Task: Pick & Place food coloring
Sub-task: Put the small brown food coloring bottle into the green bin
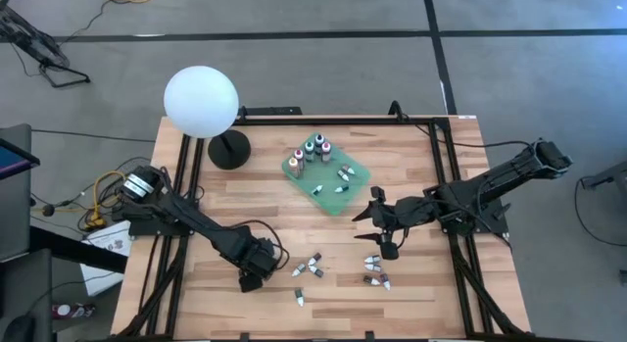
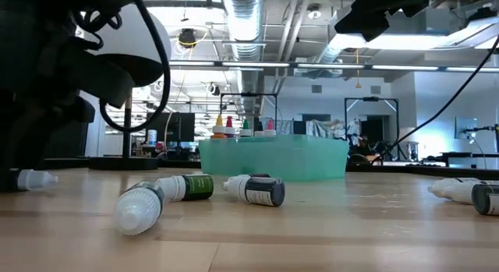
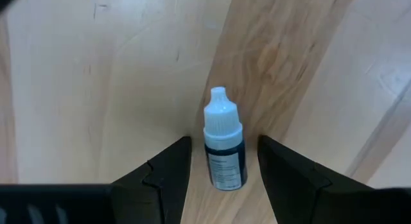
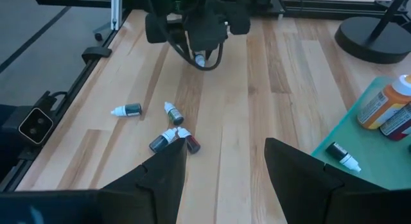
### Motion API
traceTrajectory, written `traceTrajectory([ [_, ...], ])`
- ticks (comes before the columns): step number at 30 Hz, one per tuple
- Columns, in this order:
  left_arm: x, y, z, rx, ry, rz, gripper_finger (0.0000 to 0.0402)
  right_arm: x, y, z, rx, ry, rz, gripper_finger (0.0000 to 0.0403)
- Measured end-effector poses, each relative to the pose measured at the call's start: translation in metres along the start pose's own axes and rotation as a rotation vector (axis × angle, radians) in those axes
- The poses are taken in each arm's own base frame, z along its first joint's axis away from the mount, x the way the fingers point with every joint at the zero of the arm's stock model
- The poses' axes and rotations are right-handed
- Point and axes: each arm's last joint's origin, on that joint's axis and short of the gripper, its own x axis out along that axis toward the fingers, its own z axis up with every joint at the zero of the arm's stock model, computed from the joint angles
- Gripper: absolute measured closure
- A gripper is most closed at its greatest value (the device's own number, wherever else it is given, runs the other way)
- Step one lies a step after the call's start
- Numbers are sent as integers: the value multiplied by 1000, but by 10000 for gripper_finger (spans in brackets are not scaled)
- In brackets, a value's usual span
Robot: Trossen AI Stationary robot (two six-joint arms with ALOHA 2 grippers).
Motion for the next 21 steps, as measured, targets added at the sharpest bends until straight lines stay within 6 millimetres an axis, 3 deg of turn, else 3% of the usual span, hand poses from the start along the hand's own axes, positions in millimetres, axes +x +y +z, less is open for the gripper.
traceTrajectory([
  [12, 0, 1, -1, -4, -21, 28, 230, 0, 0, 0, 0, 2, -1, 198],
  [21, 0, 1, 0, -5, -26, 27, 269, 0, 0, -1, -2, 12, -1, 198],
])
